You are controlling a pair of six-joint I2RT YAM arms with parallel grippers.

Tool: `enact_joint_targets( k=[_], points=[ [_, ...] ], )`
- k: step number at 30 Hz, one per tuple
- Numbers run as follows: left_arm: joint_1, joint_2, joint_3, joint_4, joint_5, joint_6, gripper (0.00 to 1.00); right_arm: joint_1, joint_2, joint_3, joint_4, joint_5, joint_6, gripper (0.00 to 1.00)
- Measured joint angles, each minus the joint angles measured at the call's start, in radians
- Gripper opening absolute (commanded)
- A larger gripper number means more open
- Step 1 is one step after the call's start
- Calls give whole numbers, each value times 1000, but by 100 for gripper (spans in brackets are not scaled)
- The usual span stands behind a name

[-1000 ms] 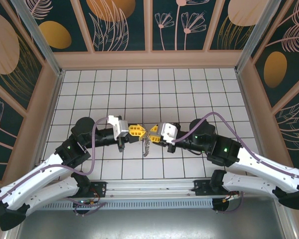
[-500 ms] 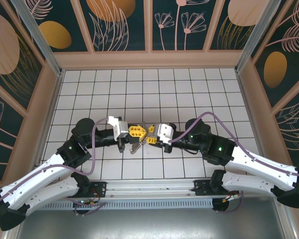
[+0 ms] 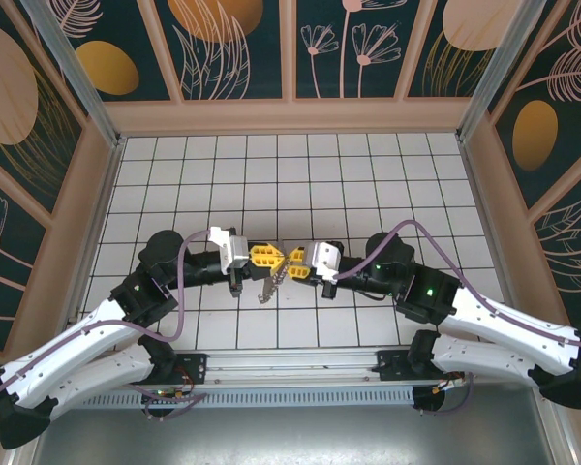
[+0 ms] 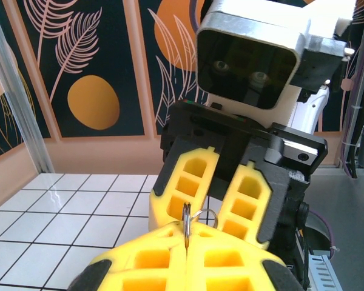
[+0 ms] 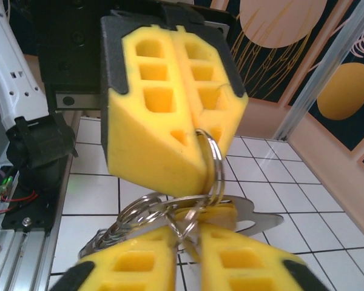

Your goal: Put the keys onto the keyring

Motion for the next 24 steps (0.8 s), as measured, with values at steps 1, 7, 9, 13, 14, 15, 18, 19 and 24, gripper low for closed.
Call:
enact_joint_targets(
  k=[1, 7, 9, 13, 14, 15, 18, 19, 24],
  points=[
    [0, -1, 0, 0, 1, 0, 0, 0, 0, 0, 0, 0, -1, 7],
    [0, -9, 0, 0, 0, 0, 0, -1, -2, 0, 3, 15, 3, 0],
    [0, -9, 0, 0, 0, 0, 0, -1, -5, 0, 2, 16, 3, 6],
    [0, -10, 0, -1, 0, 0, 0, -2, -19, -3, -2, 14, 9, 21],
    [0, -10, 0, -1, 0, 0, 0, -3, -27, -8, -3, 14, 13, 23],
    [0, -11, 0, -1, 0, 0, 0, -4, -35, -14, -3, 14, 14, 25],
    [0, -13, 0, -2, 0, 1, 0, -5, -52, -27, -6, 15, 15, 28],
    [0, -13, 0, -2, 0, 1, 0, -5, -56, -28, -10, 17, 14, 28],
    [0, -14, 0, -4, 0, 1, 0, -5, -72, -33, -17, 47, 11, 28]
  ],
)
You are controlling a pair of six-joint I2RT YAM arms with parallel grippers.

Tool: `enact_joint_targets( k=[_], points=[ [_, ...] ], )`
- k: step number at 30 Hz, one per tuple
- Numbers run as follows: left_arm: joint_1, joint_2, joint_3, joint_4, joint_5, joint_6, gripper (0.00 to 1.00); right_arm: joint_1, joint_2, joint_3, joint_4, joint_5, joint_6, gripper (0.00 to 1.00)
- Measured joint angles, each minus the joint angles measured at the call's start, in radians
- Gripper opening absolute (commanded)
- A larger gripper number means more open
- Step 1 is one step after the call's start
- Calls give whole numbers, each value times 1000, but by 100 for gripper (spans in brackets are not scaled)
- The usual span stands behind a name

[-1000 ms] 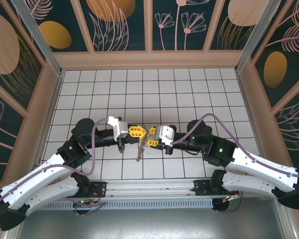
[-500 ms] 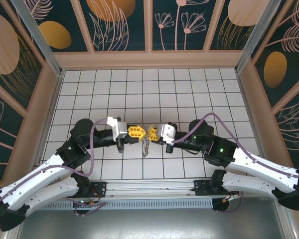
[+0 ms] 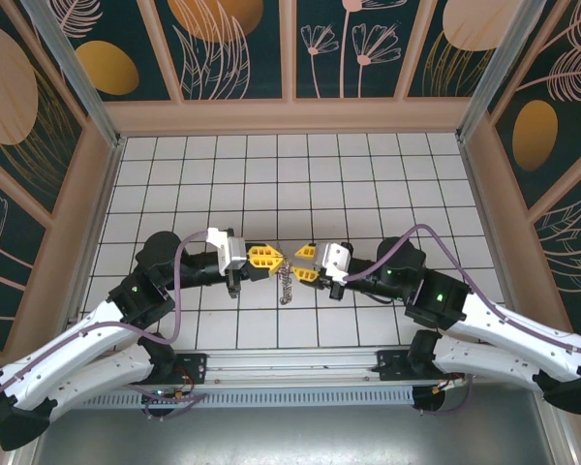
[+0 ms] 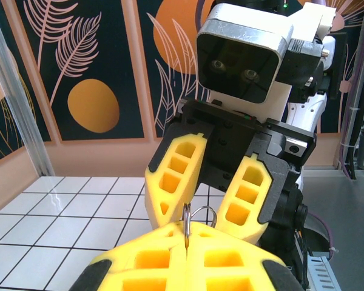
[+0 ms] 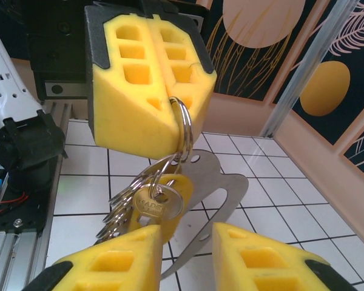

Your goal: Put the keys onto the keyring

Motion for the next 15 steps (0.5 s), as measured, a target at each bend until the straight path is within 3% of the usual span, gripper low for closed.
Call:
enact_joint_targets(
  k=[15],
  points=[
    [0, 2, 0, 0, 7, 0, 0, 0, 58, 0, 29, -7, -24, 36]
  ],
)
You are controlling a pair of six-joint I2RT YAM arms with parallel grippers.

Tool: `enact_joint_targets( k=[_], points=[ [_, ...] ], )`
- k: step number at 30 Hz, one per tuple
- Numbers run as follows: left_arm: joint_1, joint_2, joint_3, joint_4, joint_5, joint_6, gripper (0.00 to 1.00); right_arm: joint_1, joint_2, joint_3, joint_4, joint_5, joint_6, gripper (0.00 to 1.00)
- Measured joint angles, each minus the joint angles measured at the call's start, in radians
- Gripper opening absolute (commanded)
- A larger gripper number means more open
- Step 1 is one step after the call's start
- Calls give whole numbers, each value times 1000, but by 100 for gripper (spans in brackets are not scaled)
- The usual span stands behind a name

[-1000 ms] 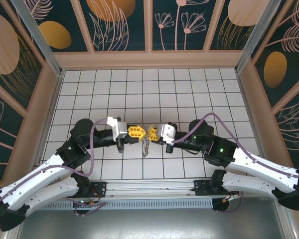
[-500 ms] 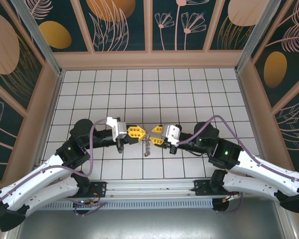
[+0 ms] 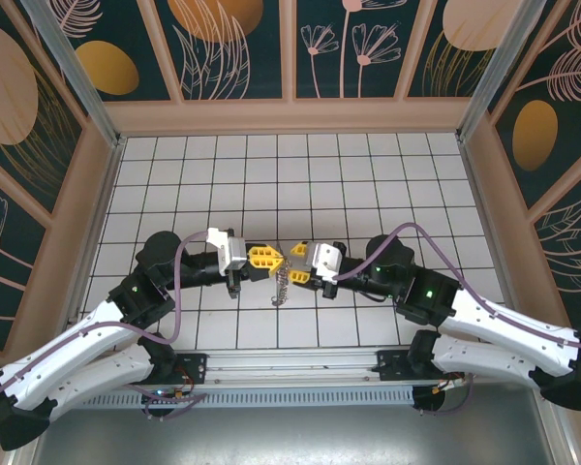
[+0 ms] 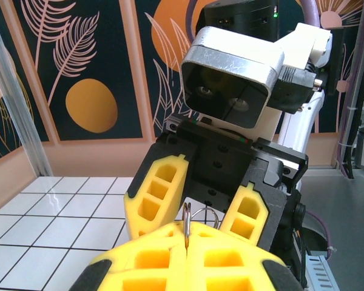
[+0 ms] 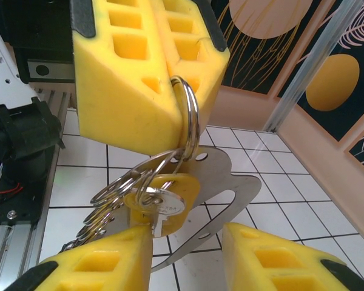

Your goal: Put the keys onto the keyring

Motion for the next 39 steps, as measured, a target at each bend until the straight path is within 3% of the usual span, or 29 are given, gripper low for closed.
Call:
enact_joint_targets(
  k=[10, 18, 24, 39],
  points=[
    [0, 0, 0, 0, 4, 0, 0, -1, 8, 0, 47, -54, -5, 35],
    [0, 0, 0, 0, 3, 0, 0, -1, 12, 0, 54, -79, -21, 11],
    [0, -2, 0, -4, 3, 0, 0, -1, 12, 0, 54, -78, -22, 3],
    [0, -2, -11, -35, -92, 18, 0, 0, 3, 1, 48, 122, -21, 0]
  ],
)
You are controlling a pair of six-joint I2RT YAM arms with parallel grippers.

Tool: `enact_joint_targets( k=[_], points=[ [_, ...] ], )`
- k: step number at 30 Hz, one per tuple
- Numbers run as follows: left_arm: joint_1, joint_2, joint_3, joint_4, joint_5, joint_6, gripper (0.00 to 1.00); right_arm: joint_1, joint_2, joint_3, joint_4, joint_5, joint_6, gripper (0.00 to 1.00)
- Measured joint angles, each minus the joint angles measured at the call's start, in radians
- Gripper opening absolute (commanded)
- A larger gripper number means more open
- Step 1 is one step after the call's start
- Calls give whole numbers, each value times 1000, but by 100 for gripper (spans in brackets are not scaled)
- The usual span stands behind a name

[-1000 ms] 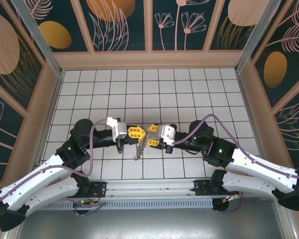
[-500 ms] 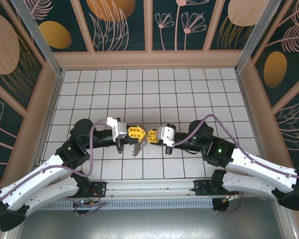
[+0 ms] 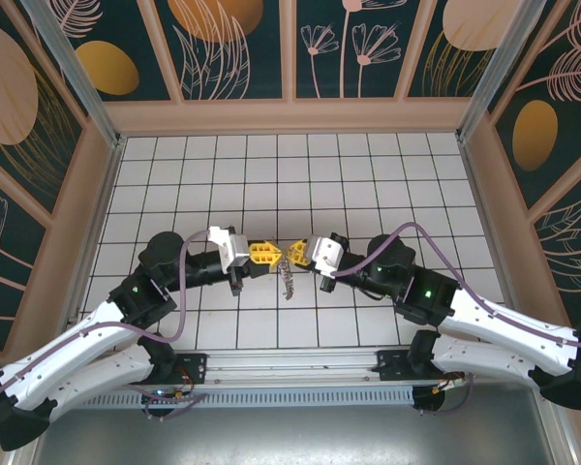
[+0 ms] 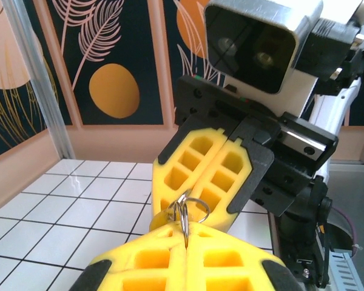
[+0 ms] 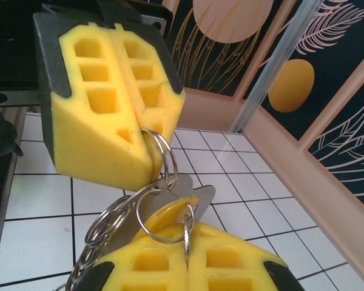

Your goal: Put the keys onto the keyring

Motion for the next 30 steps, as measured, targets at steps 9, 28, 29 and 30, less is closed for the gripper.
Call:
enact_joint_targets(
  k=[9, 28, 29, 30],
  points=[
    [0, 25, -2, -1, -24, 13, 0, 0, -8, 0, 2, 51, -2, 0],
    [0, 24, -63, -20, -203, -13, 69, -16, 114, 50, -29, 216, -8, 0],
    [0, 13, -72, -20, -222, -18, 70, -20, 122, 55, -34, 217, -8, 0],
    [0, 0, -84, -19, -242, -24, 70, -24, 132, 61, -39, 220, -8, 0]
  ],
)
